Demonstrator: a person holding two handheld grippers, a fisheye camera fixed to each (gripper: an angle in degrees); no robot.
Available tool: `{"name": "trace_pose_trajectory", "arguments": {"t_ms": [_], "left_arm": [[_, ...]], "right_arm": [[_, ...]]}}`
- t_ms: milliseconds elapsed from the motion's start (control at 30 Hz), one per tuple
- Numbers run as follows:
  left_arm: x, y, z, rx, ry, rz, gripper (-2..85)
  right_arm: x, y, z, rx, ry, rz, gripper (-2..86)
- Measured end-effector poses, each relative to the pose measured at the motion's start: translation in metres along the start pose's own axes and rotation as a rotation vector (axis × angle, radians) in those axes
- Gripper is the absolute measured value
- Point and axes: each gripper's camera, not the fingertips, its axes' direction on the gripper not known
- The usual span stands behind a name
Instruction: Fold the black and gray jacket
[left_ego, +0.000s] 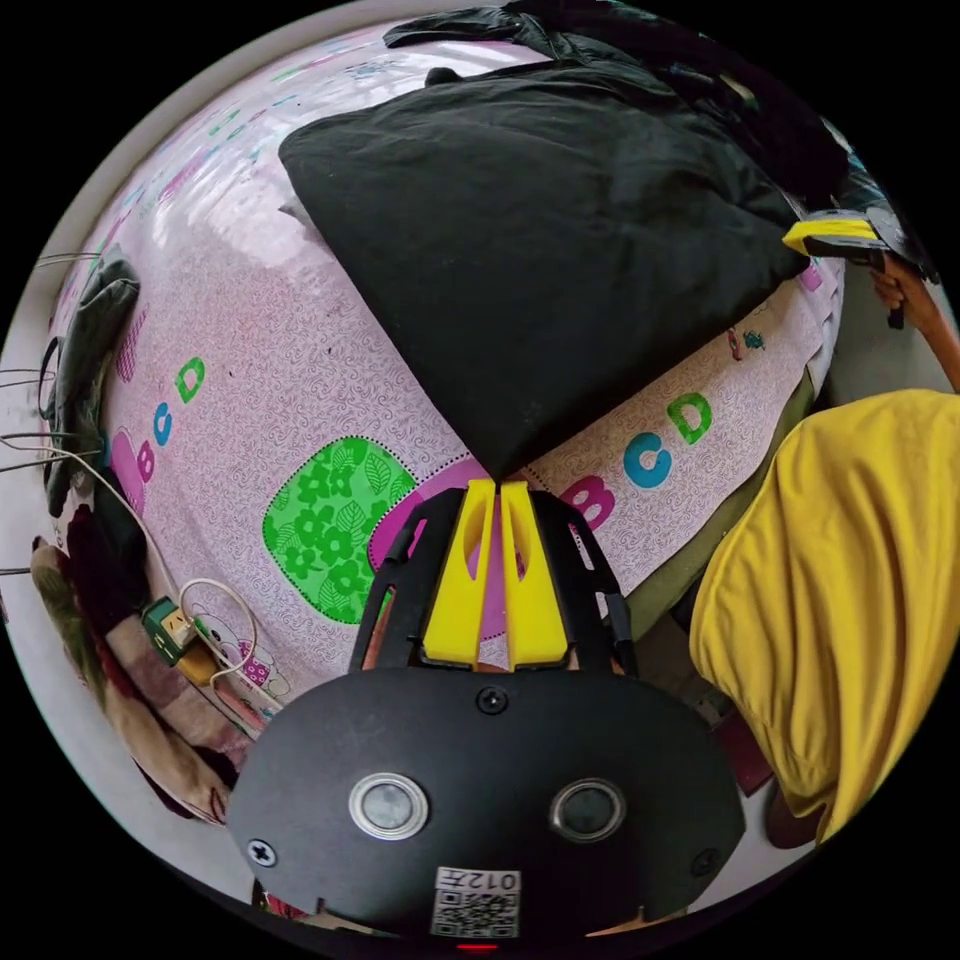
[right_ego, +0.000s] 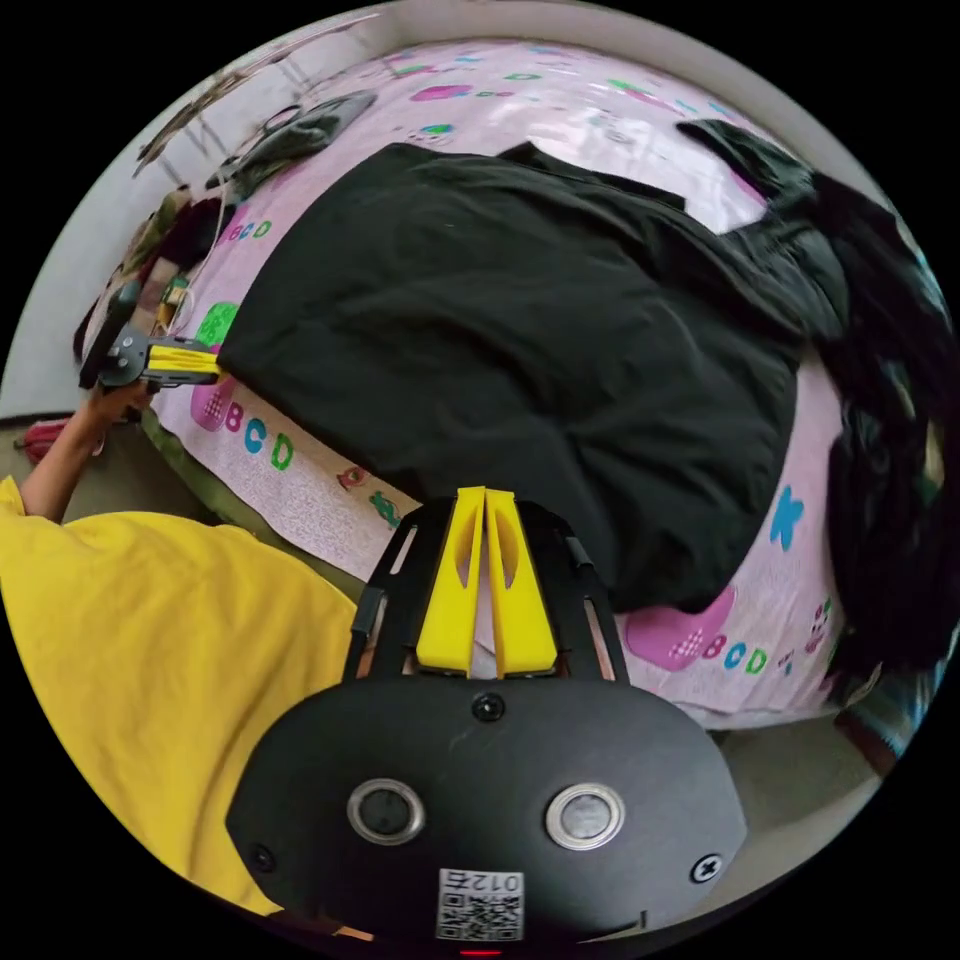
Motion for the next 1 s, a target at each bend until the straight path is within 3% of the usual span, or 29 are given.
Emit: {"name": "trace_pose_trajectory", "arguments": {"t_ms": [167, 300, 533, 733, 1000], "left_arm": [[-0.001, 0.018, -0.013, -0.012, -0.07, -0.116, -0.2], [0.024, 0.015, -0.066, 0.125, -0.066, -0.182, -0.2], [0.188, -0.133, -0.097, 0.234, -0.053, 0.129, -0.2], [0.313, -0.252, -0.079, 0.163, -0.026, 0.316, -0.2], [0.384, -0.304, -0.044, 0.045, -0.121, 0.306, -0.2]], "right_arm": [[0.048, 0.039, -0.004, 0.025, 0.009, 0.068, 0.2], [0.097, 0.069, -0.013, 0.074, 0.013, 0.121, 0.8], [0.172, 0.115, -0.008, 0.076, 0.004, 0.114, 2.1], [0.218, 0.125, 0.004, 0.068, -0.028, 0.011, 2.4], [0.262, 0.123, 0.016, 0.084, -0.144, -0.106, 6.3]]}}
